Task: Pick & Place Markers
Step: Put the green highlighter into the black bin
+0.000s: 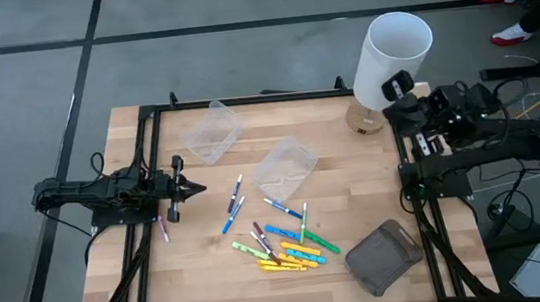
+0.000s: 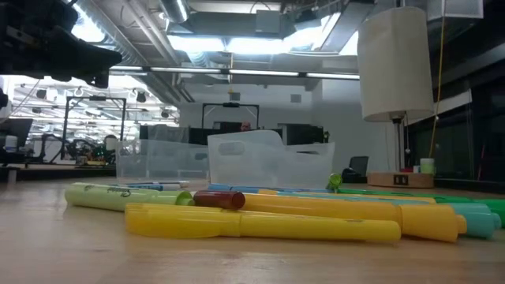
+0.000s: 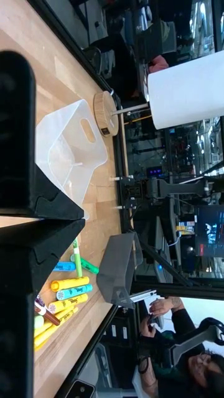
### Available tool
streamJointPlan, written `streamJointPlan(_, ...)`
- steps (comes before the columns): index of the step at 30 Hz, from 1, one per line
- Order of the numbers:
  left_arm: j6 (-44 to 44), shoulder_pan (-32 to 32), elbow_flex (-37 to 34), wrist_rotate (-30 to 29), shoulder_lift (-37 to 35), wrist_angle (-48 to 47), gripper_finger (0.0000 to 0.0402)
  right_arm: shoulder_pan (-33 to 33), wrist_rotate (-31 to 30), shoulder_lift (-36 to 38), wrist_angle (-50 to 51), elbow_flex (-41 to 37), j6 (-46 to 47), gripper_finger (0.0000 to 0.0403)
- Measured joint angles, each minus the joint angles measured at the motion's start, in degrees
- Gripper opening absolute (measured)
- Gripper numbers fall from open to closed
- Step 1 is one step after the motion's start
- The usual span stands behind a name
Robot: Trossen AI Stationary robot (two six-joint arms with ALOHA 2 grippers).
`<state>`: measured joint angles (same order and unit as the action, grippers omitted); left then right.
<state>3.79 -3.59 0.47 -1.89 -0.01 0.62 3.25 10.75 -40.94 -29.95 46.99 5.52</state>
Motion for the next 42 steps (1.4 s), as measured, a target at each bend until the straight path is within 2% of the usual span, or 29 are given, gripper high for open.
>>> streamJointPlan(8,0.0,-0.01,0.0,0.0,0.0,0.0,0.0004,0.0,5.67,-7.11,14.31,8.79,0.0,0.0019)
streamJointPlan(13,0.0,0.0,0.0,0.01,0.0,0.0,0.0004,0.0,6.01,-10.56,21.18,12.77,0.0,0.0019)
streamJointPlan(27,0.0,-0.01,0.0,0.0,0.0,0.0,0.0004,0.0,7.58,-15.62,22.78,13.79,0.04,0.0019)
streamJointPlan(42,0.0,-0.01,0.01,0.0,0.0,0.0,0.0004,0.0,7.32,-21.31,32.0,13.79,0.22,0.0019)
